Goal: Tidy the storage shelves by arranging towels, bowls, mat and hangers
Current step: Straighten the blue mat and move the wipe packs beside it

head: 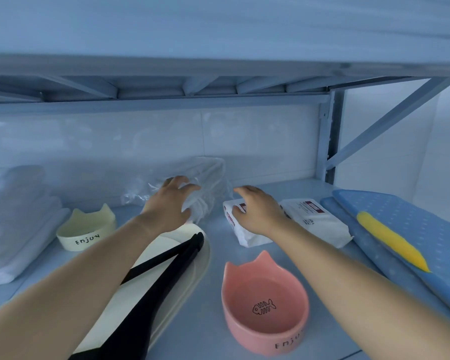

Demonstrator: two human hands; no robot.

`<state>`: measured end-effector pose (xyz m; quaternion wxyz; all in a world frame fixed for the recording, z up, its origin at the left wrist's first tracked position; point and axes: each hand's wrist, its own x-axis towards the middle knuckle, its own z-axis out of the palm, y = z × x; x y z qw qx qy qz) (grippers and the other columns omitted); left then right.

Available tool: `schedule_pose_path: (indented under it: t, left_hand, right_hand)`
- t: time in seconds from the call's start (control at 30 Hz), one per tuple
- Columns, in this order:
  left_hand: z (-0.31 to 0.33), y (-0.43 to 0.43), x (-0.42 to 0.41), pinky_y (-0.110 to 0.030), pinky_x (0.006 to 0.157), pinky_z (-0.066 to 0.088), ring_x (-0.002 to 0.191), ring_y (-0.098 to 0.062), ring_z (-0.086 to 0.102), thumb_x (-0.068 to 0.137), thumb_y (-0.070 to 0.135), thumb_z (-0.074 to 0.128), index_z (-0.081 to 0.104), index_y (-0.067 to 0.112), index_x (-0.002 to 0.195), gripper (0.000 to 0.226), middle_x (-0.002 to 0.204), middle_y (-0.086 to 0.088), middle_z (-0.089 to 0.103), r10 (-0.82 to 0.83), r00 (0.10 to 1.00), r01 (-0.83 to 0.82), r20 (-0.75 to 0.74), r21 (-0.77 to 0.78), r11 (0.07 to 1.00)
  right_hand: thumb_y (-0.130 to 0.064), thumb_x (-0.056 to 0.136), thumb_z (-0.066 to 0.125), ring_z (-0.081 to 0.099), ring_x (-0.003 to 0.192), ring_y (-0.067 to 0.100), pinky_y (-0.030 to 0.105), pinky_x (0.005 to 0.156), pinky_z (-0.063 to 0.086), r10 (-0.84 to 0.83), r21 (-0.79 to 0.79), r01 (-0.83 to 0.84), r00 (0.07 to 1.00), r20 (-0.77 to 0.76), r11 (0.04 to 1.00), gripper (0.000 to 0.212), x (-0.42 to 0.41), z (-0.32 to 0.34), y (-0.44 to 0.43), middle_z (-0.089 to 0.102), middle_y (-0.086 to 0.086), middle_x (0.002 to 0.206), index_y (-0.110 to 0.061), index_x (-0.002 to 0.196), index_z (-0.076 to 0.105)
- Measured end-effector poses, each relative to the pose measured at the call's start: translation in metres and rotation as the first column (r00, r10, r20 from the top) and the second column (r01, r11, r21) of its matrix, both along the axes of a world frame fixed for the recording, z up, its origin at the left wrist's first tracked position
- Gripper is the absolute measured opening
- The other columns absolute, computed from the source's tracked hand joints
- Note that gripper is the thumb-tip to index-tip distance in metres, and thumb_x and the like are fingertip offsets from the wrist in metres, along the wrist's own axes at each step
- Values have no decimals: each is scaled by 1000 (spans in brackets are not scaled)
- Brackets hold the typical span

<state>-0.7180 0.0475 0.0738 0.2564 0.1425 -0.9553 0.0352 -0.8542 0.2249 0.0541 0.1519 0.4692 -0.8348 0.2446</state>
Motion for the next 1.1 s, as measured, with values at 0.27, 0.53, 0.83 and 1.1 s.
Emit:
schedule_pose_path:
  t: [0.27, 0.53, 0.83, 1.1]
  left_hand:
    - [0, -32, 17, -39, 88, 44, 132, -19, 29, 85, 26, 59, 29, 29, 142, 65, 144, 5, 30, 146, 988, -146, 50, -18, 989]
    - [3, -65, 13, -42, 104, 36, 133, -22, 32, 89, 22, 57, 32, 16, 141, 58, 145, 0, 33, 161, 982, -163, 95, 16, 986]
    - [5, -76, -5, -38, 96, 42, 126, -19, 41, 91, 21, 55, 42, 30, 135, 47, 136, 6, 44, 147, 987, -150, 73, 46, 988]
    - [9, -27, -42, -34, 89, 35, 116, -21, 49, 93, 35, 49, 51, 35, 126, 33, 122, 3, 56, 180, 983, -174, 46, -121, 977]
  right_hand:
    - [-30, 90, 50, 36, 132, 21, 39, 105, 36, 146, 132, -143, 989, -8, 981, 51, 14, 19, -45, 41, 2, 143, -14, 138, 39]
    - [-26, 89, 53, 33, 129, 26, 42, 100, 40, 216, 167, -200, 973, -80, 965, 52, 40, 30, -98, 35, 4, 143, -10, 136, 37]
    - [-19, 95, 49, 32, 122, 27, 37, 82, 45, 45, 110, -32, 992, -119, 993, 22, 36, 25, -130, 47, 6, 123, -6, 112, 54]
    - [-5, 88, 44, 41, 123, 25, 39, 94, 46, -14, 184, 33, 995, -103, 982, 38, -4, 31, -84, 47, 2, 131, -15, 124, 52]
